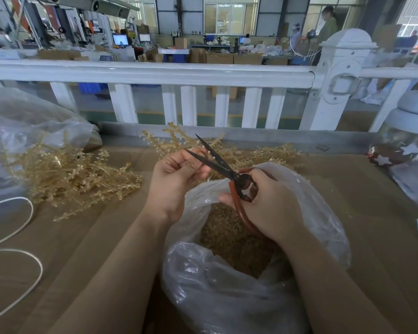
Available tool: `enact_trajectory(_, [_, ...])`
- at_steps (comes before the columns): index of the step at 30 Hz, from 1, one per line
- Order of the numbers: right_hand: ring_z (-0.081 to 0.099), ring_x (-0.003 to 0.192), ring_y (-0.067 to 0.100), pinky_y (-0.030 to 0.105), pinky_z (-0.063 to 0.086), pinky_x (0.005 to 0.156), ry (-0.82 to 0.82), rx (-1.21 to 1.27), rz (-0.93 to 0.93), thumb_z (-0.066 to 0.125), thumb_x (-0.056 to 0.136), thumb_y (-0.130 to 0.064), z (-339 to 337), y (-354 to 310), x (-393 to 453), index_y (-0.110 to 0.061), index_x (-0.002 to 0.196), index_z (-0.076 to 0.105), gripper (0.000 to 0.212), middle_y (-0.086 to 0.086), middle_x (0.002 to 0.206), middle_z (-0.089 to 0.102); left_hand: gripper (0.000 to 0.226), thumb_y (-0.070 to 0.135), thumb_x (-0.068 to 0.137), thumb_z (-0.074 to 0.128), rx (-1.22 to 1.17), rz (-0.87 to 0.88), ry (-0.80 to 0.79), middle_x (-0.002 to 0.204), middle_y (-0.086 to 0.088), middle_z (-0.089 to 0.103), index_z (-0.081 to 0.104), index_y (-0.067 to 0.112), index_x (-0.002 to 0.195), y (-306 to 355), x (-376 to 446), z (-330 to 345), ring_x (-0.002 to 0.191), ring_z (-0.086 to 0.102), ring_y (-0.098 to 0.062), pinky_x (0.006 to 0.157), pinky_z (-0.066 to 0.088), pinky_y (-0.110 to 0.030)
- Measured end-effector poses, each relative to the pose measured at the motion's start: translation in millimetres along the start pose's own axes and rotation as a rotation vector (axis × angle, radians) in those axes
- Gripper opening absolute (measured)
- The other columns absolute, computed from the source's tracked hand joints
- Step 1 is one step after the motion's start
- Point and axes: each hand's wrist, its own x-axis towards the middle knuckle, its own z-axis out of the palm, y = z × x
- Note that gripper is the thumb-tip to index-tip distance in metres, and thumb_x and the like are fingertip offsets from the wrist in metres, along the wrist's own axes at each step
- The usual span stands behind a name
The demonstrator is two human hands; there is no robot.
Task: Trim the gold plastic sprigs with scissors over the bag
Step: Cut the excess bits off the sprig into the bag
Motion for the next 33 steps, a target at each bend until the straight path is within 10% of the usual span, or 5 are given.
enact_trajectory(14, [0.047, 0.063, -0.015, 0.004, 0.037, 0.059, 0.047, 0.037, -0.011, 0.035, 0.065, -0.098, -1.2, -2.3, -0.7, -0.031, 0.106, 0.067, 0.085, -0.038, 0.071, 0.044, 0.009, 0.013, 0.081, 0.066, 0.002, -0.008, -0.019, 0.073, -0.005, 0.071, 0.070, 0.006, 0.084, 2.8, 0.6, -2.5, 0.070, 0.066, -0.012, 0.072, 0.056, -0.021])
enact_trajectory(33, [0.050, 0.057, -0.003, 0.019, 0.047, 0.053, 0.095, -0.061, -0.066, 0.038, 0.070, -0.092, -3.6, -1.9, -0.4, -0.029, 0.081, 0.056, 0.067, -0.022, 0.068, 0.051, 0.016, 0.014, 0.080, 0.067, 0.077, -0.055, -0.024, 0.073, -0.004, 0.072, 0.070, 0.002, 0.090, 3.8, -1.5, 0.1, 0.067, 0.067, -0.011, 0.069, 0.056, -0.021])
